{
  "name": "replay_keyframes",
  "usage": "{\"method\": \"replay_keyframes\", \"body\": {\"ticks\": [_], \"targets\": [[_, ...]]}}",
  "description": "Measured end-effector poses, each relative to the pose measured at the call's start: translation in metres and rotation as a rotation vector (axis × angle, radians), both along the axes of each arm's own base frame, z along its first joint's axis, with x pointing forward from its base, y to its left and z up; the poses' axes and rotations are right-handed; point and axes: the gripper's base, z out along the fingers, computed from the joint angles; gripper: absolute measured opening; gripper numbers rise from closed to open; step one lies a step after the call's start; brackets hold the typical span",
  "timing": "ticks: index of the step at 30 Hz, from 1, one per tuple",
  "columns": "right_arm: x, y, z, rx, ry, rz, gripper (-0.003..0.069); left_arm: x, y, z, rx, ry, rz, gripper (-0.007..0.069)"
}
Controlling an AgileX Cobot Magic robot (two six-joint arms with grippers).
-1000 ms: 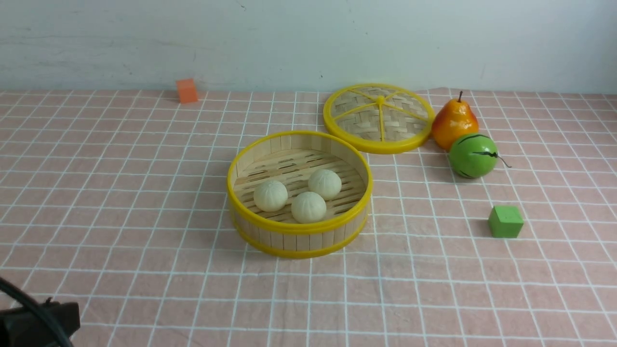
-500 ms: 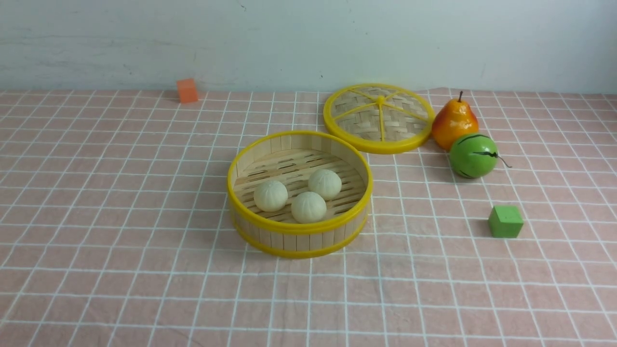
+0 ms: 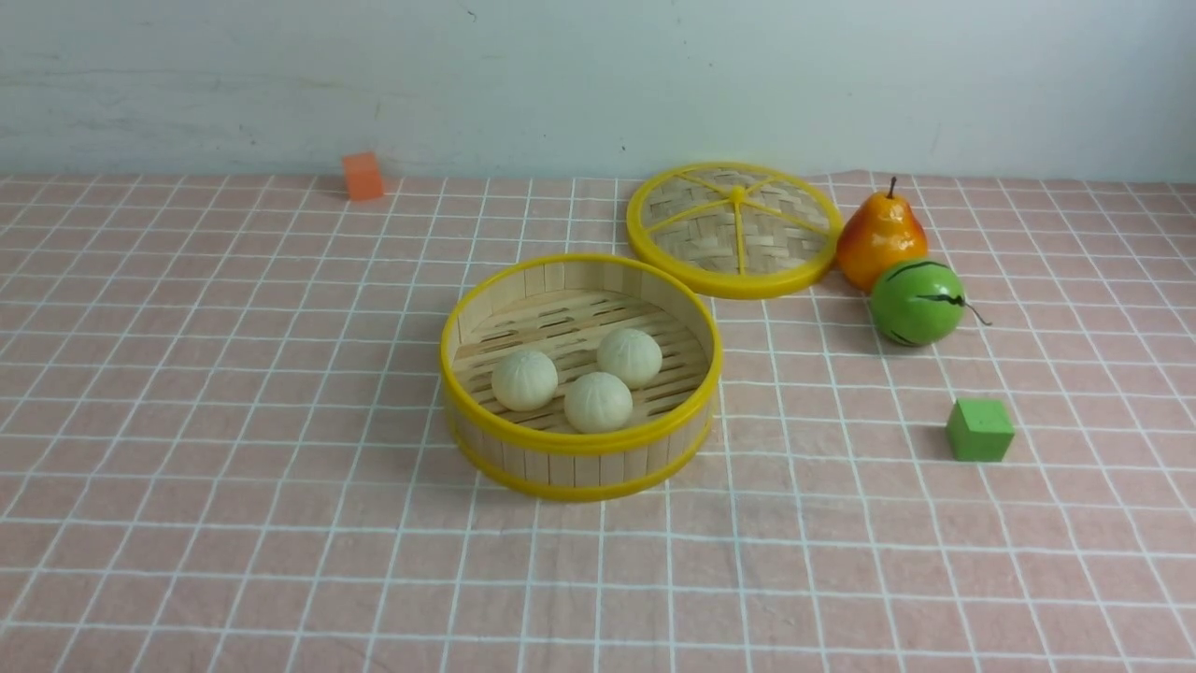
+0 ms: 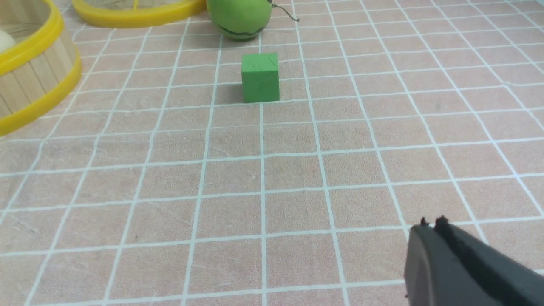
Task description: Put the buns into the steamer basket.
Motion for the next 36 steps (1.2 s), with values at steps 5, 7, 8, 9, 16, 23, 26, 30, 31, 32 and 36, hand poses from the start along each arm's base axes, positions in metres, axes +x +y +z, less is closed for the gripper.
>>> {"method": "replay_keyframes", "body": {"ticks": [5,7,8,9,16,23,26,30,31,32,36], "targets": [[0.0000,0.0000,0.0000,0.000,0.000,0.000,0.0005,-0.0004,-0.0002,-0.0012,0.026,0.014,-0.010,-0.0013],[0.0000,0.0000,0.0000,0.000,0.000,0.000,0.0008,-0.0004,-0.0002,-0.0012,0.028,0.014,-0.010,-0.0013],[0.0000,0.0000,0.0000,0.000,0.000,0.000,0.0008,-0.0004,-0.0002,-0.0012,0.029,0.014,-0.011,-0.0013],[0.0000,0.0000,0.0000,0.000,0.000,0.000,0.0010,-0.0004,-0.0002,-0.0012,0.029,0.014,-0.011,-0.0013],[0.0000,0.0000,0.0000,0.000,0.000,0.000,0.0020,-0.0004,-0.0002,-0.0012,0.029,0.014,-0.011,-0.0013],[0.0000,0.0000,0.0000,0.000,0.000,0.000,0.0031,-0.0004,-0.0003,-0.0012,0.025,0.014,-0.011,-0.0013],[0.0000,0.0000,0.0000,0.000,0.000,0.000,0.0035,-0.0004,-0.0003,-0.0012,0.025,0.014,-0.011,-0.0013],[0.0000,0.0000,0.0000,0.000,0.000,0.000,0.0039,-0.0004,-0.0003,-0.0012,0.025,0.014,-0.011,-0.0013],[0.0000,0.0000,0.0000,0.000,0.000,0.000,0.0040,-0.0004,-0.0003,-0.0012,0.025,0.014,-0.011,-0.0013],[0.0000,0.0000,0.0000,0.000,0.000,0.000,0.0041,-0.0004,-0.0002,-0.0012,0.030,0.014,-0.011,-0.0013],[0.0000,0.0000,0.0000,0.000,0.000,0.000,0.0047,-0.0004,-0.0003,-0.0012,0.025,0.014,-0.011,-0.0013]]}}
